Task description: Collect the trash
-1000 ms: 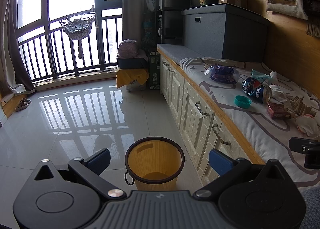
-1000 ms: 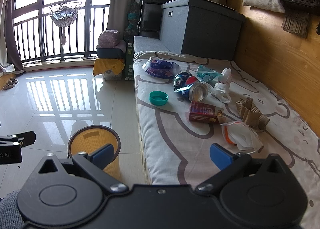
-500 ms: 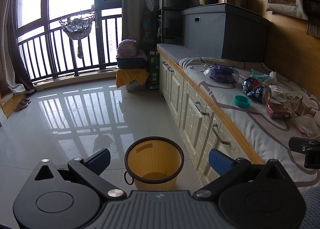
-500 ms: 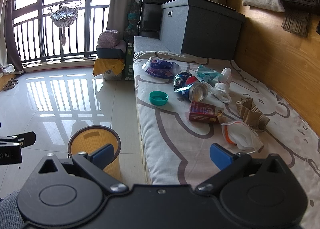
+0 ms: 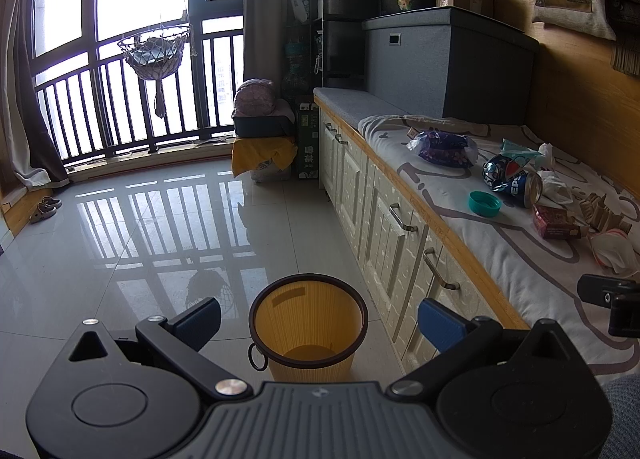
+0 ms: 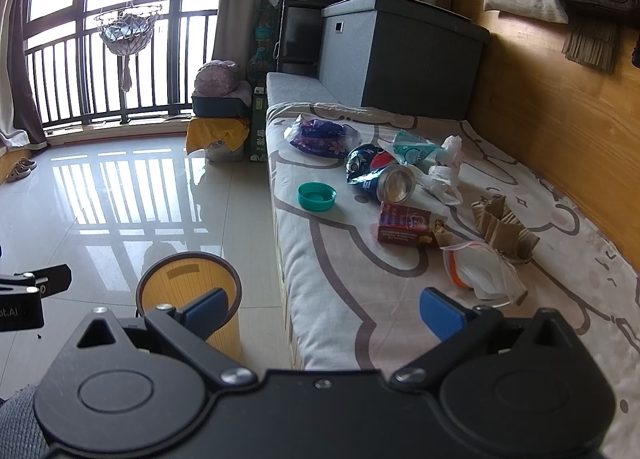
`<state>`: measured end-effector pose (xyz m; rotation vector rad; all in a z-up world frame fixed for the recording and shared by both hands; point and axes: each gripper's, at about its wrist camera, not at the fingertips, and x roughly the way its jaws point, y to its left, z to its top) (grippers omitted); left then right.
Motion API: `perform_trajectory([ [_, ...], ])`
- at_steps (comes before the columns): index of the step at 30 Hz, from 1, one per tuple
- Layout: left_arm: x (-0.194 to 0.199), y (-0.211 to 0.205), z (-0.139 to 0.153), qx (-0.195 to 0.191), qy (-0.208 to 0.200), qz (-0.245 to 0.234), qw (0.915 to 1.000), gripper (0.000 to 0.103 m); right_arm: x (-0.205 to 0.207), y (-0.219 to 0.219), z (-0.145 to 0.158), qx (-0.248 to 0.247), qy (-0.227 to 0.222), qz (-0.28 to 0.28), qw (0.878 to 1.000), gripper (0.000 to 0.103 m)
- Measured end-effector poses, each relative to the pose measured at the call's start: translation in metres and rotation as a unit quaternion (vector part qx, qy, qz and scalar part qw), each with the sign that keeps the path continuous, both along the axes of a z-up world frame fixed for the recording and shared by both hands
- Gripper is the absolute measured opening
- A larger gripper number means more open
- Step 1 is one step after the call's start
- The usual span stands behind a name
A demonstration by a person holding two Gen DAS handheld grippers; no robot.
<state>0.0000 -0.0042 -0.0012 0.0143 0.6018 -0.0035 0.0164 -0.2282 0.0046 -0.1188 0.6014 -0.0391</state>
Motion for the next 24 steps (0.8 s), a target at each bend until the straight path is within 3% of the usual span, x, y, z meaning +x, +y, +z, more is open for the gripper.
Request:
perform_trajectory([
  [24, 0.0028, -0.0078, 0.0065, 0.0, -0.009, -0.006, 0.9999, 0.103, -0.003, -0.0004, 0.0039, -0.001, -0.009, 0.001, 1.0, 0.103],
])
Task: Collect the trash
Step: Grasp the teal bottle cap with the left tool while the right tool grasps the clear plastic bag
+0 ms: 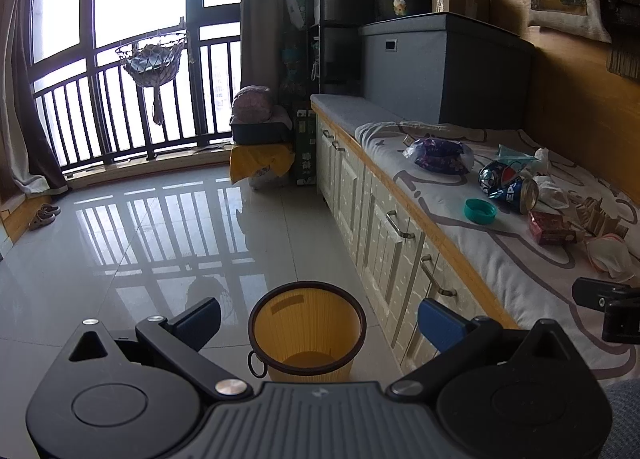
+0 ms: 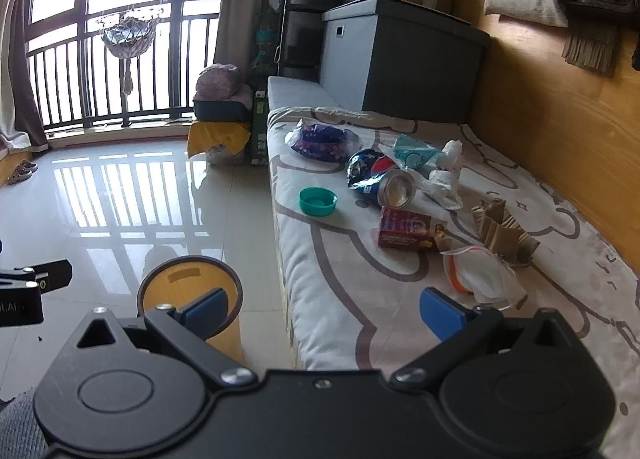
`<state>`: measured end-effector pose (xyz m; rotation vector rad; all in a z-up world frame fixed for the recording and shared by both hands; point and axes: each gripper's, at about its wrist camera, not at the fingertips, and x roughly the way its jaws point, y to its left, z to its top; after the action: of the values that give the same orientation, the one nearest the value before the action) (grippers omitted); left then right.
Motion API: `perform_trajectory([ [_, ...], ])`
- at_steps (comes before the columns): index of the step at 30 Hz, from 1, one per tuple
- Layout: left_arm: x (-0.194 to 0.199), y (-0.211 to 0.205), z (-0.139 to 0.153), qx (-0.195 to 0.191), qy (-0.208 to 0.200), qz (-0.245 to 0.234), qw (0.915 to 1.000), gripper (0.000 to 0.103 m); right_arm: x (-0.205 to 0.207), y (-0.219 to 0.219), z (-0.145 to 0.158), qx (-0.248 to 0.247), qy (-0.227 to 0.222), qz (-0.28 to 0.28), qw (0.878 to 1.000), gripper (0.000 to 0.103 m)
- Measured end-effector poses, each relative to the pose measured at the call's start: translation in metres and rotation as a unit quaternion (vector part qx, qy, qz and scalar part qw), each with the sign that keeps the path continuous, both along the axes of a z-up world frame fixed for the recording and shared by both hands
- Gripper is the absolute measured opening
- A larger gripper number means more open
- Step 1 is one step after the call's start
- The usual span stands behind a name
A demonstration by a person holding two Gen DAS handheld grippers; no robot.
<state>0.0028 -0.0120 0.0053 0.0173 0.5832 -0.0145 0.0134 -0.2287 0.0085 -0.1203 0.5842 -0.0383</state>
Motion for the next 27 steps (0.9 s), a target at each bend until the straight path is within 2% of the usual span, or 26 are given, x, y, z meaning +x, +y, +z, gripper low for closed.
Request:
perform_trajectory([
  [5, 0.001, -0.005, 0.009, 0.001, -0.011, -0.005, 0.9999, 0.103, -0.002, 0.001, 0.008, -0.008, -0.016, -0.008, 1.0, 0.103],
  [10, 0.008, -0.016, 0.015, -0.002, -0.016, -0.018, 0.9997, 0.103, -0.001, -0.011, 0.017, 0.014, -0.025, -0.005, 1.0, 0.103],
  [13, 0.014, -0.028, 0.02, -0.004, -0.021, -0.032, 0.9993, 0.103, -0.001, -0.02, 0.022, 0.005, -0.038, -0.013, 0.999, 0.103],
  [20, 0.038, -0.061, 0.029, -0.021, -0.028, -0.069, 0.997, 0.103, 0.004, -0.059, 0.032, 0.007, -0.065, -0.056, 0.996, 0.103],
  [27, 0.067, -0.092, 0.03, -0.026, -0.024, -0.093, 0.995, 0.103, 0.007, -0.107, 0.025, 0.023, -0.079, -0.075, 0.994, 0.103],
])
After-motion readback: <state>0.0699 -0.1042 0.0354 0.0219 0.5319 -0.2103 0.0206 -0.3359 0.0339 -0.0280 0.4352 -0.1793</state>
